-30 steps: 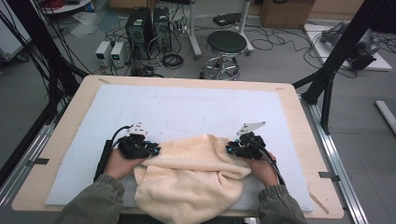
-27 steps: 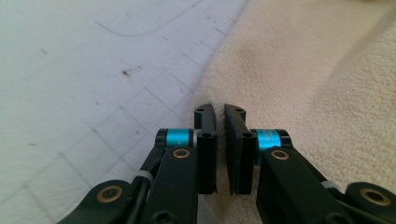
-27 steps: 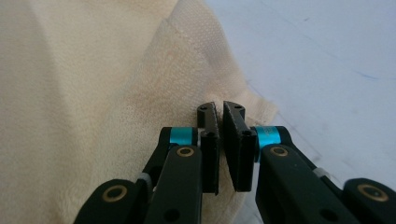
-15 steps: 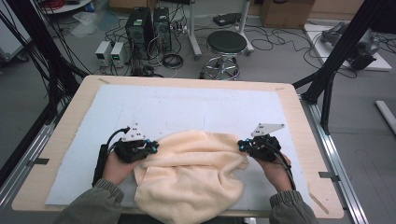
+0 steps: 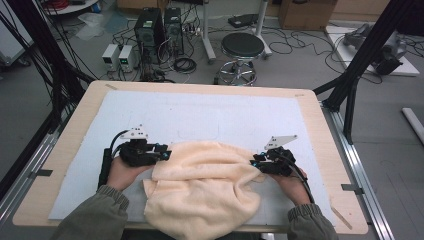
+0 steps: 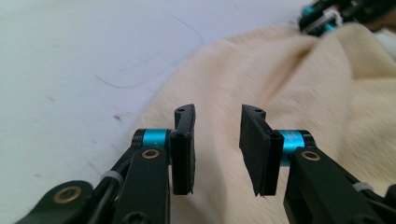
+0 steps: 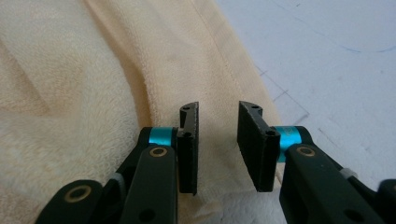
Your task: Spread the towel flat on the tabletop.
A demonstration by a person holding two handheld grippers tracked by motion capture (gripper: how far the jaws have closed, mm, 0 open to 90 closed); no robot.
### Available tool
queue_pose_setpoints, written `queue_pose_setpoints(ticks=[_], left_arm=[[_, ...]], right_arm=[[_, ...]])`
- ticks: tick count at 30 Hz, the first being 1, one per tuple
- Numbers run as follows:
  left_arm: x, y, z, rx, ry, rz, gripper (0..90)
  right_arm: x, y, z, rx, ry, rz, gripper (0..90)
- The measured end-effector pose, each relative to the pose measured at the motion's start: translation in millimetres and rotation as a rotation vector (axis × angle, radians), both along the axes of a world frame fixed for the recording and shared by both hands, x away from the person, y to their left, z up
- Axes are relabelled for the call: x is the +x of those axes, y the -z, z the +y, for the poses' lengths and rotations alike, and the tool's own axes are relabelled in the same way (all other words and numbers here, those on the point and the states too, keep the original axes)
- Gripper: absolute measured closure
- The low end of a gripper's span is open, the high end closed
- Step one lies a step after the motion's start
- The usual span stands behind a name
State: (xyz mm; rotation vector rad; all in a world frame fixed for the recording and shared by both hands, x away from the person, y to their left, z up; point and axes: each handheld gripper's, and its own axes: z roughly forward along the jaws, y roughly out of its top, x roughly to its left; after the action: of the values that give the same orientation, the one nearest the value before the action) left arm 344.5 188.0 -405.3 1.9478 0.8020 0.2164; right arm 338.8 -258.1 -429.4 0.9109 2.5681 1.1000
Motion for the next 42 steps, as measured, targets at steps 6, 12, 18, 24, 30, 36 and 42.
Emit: queue_pose_setpoints(ticks=[6, 12, 18, 24, 30, 36, 42], left_arm=[[20.6, 15.8, -11.3, 0.064, -0.034, 0.033, 55.4], [22.6, 29.4, -24.2, 0.174, 0.010, 0.069, 59.0], [16.5, 27.3, -27.6, 0.242, 0.029, 0.043, 81.8], [5.5, 21.3, -23.9, 0.261, 0.049, 0.028, 83.6], [-5.0, 8.9, -7.9, 0.196, 0.003, -0.012, 83.9], [-11.7, -18.0, 8.2, 0.111, -0.045, -0.069, 83.9], [-9.4, -27.4, 19.3, 0.087, -0.046, -0.086, 84.0]], right_arm=[[0.1, -4.0, -4.6, 0.043, 0.001, -0.036, 60.0], [-0.7, -7.8, -9.3, 0.126, -0.005, -0.041, 52.0], [-1.0, -1.4, -1.8, 0.051, -0.010, 0.003, 49.1], [-0.7, 8.0, 3.4, 0.002, -0.005, 0.025, 63.1], [-3.7, 1.1, 10.6, 0.008, -0.064, -0.009, 81.2], [-5.4, -32.4, 18.7, 0.081, -0.100, -0.075, 81.5], [-6.6, -53.2, 24.2, 0.086, -0.172, -0.084, 82.3]])
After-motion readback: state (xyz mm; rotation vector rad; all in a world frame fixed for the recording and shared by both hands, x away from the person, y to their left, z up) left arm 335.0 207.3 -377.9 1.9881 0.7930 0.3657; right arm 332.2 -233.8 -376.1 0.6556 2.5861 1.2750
